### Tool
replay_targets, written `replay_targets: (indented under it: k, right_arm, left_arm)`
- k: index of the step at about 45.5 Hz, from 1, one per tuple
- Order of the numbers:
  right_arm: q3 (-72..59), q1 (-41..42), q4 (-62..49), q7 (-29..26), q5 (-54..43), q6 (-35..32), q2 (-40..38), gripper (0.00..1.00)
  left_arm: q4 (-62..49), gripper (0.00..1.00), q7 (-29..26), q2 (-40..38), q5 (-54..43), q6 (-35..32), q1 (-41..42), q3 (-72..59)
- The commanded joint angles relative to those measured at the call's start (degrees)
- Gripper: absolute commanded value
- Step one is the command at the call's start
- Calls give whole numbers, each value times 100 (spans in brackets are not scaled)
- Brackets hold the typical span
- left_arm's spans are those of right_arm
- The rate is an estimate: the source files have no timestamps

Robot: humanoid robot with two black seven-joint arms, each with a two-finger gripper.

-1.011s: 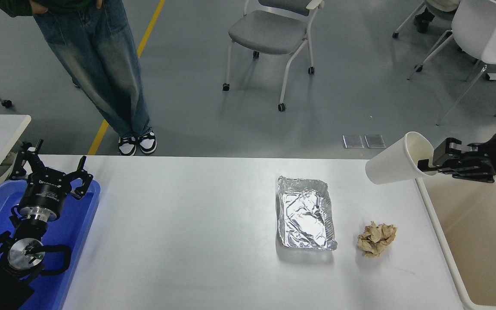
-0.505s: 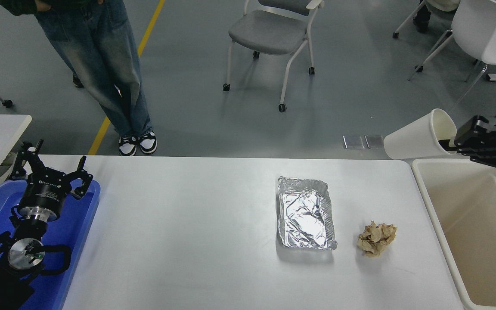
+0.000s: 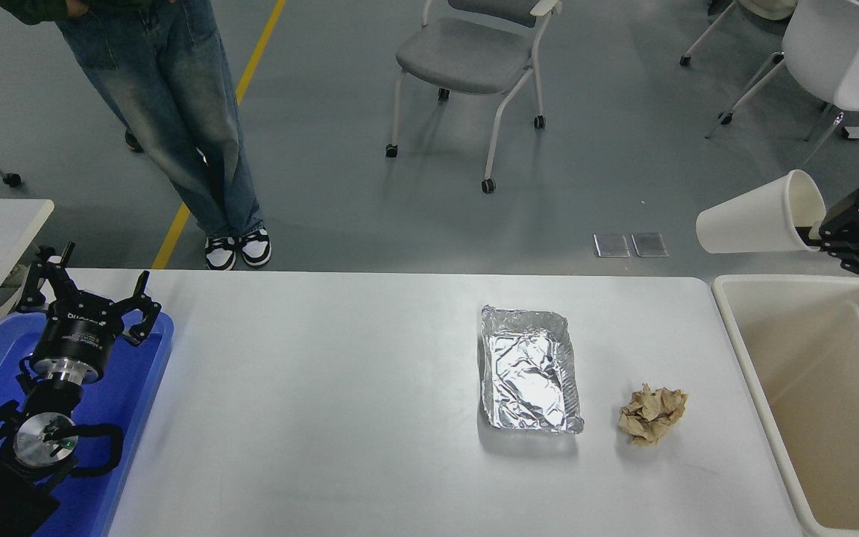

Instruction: Clean the table surface

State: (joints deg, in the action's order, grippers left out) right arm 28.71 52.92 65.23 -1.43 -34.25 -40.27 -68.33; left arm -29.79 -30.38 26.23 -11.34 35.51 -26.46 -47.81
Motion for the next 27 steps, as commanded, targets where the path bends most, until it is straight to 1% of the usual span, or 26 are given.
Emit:
replay_targets:
  k: [1, 7, 12, 20, 27]
  right_arm:
    - [-6, -203, -678, 433, 120, -7, 13, 0]
    - [-32, -299, -1134, 512, 173, -7, 83, 0]
    - [-32, -493, -1617, 688, 190, 2, 232, 0]
    - [3, -932, -2365, 908, 252, 2, 601, 0]
    - [3, -1038, -3313, 1040, 261, 45, 1128, 0]
  left_arm:
    - [0, 100, -3, -4, 0, 0, 0, 0]
    - [0, 100, -3, 5, 0, 0, 0, 0]
    - [0, 100, -3, -4, 0, 0, 0, 0]
    - [0, 100, 6, 5, 0, 0, -8, 0]
    - [0, 100, -3, 5, 0, 0, 0, 0]
